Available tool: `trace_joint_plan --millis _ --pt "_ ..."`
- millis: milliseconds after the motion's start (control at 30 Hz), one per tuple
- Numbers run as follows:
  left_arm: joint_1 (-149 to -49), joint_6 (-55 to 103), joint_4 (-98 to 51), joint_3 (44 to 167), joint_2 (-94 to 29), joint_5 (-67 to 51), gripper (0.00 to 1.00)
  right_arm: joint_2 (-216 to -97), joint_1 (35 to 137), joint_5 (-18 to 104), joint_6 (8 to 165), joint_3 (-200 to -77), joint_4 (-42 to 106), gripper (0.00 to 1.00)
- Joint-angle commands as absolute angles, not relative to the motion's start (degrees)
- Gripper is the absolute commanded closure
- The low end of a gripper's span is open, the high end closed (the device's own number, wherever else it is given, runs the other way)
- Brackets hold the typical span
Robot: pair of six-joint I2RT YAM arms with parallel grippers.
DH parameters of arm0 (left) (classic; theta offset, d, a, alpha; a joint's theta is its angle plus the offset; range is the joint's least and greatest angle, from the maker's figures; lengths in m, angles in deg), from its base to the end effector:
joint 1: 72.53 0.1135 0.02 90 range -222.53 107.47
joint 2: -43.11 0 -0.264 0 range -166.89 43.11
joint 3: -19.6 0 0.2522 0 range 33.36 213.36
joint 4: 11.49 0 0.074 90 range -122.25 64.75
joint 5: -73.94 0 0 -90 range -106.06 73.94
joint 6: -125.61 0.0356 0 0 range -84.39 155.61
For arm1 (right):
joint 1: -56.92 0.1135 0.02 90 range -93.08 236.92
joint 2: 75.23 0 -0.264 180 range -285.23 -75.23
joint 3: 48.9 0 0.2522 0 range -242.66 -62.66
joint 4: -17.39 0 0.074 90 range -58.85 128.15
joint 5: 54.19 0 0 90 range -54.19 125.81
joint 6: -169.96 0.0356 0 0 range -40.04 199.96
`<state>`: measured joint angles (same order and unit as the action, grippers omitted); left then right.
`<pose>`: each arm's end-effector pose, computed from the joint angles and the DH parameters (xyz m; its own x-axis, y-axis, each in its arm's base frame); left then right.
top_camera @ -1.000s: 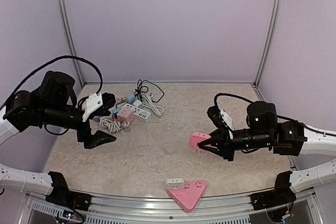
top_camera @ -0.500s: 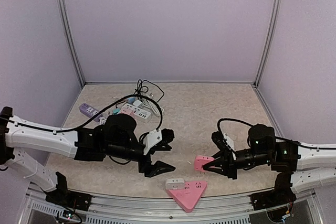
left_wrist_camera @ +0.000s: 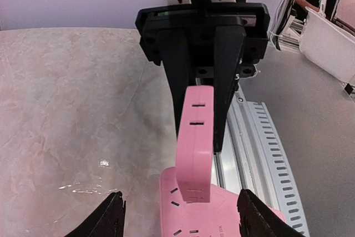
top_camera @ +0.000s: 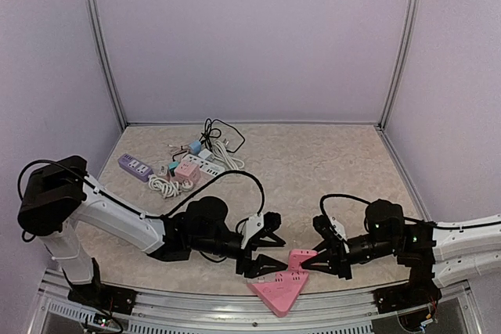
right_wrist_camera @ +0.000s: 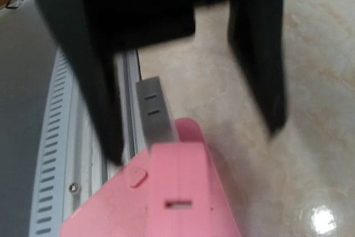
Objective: Insert the plug
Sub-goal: Adjust the socket at the center of the board.
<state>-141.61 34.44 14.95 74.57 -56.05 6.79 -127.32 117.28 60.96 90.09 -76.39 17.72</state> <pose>0.1101 -0.3268 0.1658 -0.1291 0.2850 -0.9498 0.9904 -0.0106 -0.1378 0.0776 0.1669 0.1720 -0.3771 -0.3408 -0.8612 -0.9254 0.1754 0.3358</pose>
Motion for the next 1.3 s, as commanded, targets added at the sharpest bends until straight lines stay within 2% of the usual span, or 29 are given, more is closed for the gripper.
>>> trace_joint_plan --millis 0,100,400,467,633,800,867,1033,1267 --pt "-143.97 35.1 25.53 72.91 -60.85 9.56 0.32 -128.16 116.86 62.04 87.51 -74.9 12.64 1.0" --pt "-144.77 34.45 28.47 72.58 -63.28 8.39 0.33 -129.17 116.86 62.02 85.95 -74.3 10.66 1.0" --pt "-144.69 34.1 29.56 72.55 -64.73 7.27 0.5 -137.97 116.91 63.94 82.92 -75.76 8.38 1.0" --pt "-144.56 34.58 28.49 72.49 -64.6 6.87 0.51 -139.47 116.91 64.37 82.78 -76.14 8.35 1.0" --pt "-143.7 39.38 23.17 70.68 -61.36 7.05 0.42 -138.4 116.82 64.36 83.54 -75.59 7.53 1.0" --pt "-143.07 43.82 15.63 70.85 -57.16 7.93 0.28 -133.08 116.78 61.9 84.88 -74.71 10.26 1.0" --pt "-143.09 44.13 11.82 71.18 -55.78 7.34 0.27 -129.67 116.79 60.6 85.42 -74.31 11.5 1.0" --pt "-144.12 44.54 7.38 71.45 -53.99 3.22 0.36 -123.84 116.78 58.51 87.22 -71.8 11.65 1.0" --pt "-144.16 45.29 0.92 73.08 -54.21 3.49 0.55 -125.21 116.77 57.74 89.59 -71.54 13.12 1.0"
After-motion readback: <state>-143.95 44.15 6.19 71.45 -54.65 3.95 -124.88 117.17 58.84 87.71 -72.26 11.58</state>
